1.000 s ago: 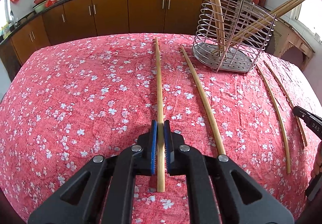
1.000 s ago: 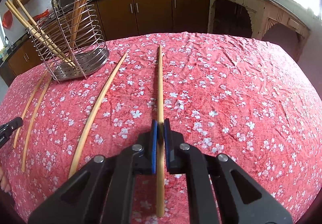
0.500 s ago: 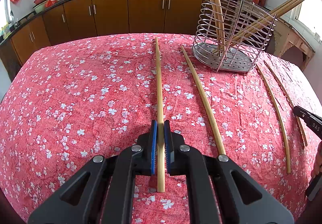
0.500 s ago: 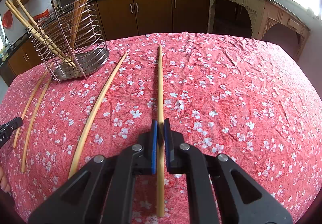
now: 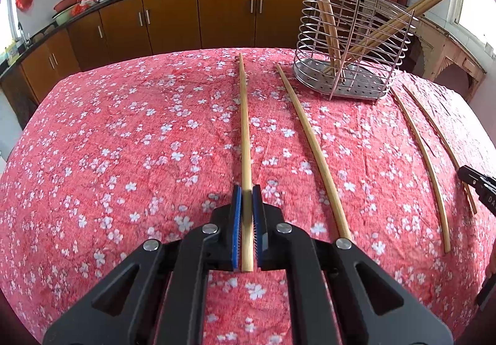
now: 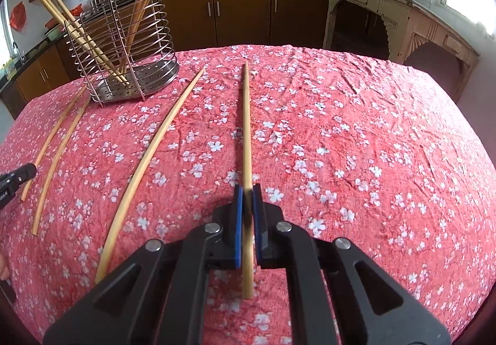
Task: Organize utensils
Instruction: 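Lift both held chopsticks up and over the wire holder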
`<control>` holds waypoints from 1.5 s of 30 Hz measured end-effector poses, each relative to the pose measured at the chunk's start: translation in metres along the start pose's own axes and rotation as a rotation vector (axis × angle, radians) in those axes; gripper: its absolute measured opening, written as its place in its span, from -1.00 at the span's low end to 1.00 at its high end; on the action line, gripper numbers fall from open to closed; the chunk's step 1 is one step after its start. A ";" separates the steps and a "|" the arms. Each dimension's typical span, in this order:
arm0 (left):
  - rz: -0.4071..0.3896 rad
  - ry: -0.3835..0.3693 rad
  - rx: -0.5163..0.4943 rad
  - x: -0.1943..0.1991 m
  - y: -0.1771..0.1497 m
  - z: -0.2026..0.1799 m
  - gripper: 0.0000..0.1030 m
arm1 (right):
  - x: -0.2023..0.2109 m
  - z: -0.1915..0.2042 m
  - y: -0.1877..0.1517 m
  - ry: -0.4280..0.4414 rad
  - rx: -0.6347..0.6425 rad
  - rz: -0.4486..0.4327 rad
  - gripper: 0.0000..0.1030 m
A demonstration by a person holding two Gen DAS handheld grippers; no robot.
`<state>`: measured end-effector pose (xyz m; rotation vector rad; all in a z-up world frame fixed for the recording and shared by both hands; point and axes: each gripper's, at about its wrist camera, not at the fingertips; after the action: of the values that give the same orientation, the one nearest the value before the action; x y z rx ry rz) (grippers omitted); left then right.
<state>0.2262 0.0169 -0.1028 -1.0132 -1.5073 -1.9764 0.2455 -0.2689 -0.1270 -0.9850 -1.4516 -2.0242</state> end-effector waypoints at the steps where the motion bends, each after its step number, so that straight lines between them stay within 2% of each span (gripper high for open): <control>1: 0.000 -0.006 0.004 0.002 -0.001 0.001 -0.87 | 0.005 -0.002 0.000 0.005 -0.007 -0.007 -0.86; 4: -0.041 -0.007 0.015 0.021 -0.003 0.008 -0.87 | 0.023 -0.003 0.004 0.011 -0.001 -0.062 -0.86; 14: -0.334 0.006 0.054 0.120 0.022 0.040 -0.87 | 0.116 -0.001 0.036 0.092 0.002 -0.329 -0.86; 18: -0.407 0.015 0.085 0.141 0.034 0.047 -0.87 | 0.141 -0.001 0.050 0.149 -0.006 -0.412 -0.86; 22: -0.443 0.026 0.105 0.151 0.041 0.050 -0.87 | 0.153 -0.005 0.060 0.200 -0.036 -0.428 -0.86; 30: -0.449 0.027 0.113 0.149 0.045 0.047 -0.87 | 0.155 -0.011 0.065 0.217 -0.053 -0.434 -0.86; 34: -0.457 0.023 0.116 0.156 0.056 0.048 -0.88 | 0.167 -0.004 0.071 0.264 -0.065 -0.448 -0.86; 42: -0.603 0.032 0.087 0.207 0.103 0.041 -0.88 | 0.226 0.014 0.113 0.467 -0.087 -0.537 -0.86; 45: -0.668 0.036 0.091 0.223 0.125 0.033 -0.88 | 0.234 0.026 0.128 0.500 -0.097 -0.569 -0.86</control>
<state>0.1869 0.0276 0.1517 -0.4537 -2.0807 -2.2959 0.1954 -0.2789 0.1359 -0.0500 -1.4551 -2.5085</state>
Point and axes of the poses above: each gripper's, at about its wrist camera, not at the fingertips, and x roughly against the way its jaws point, z to its left, y to its top, and after that the axes turned 14 degrees about -x, right-handed
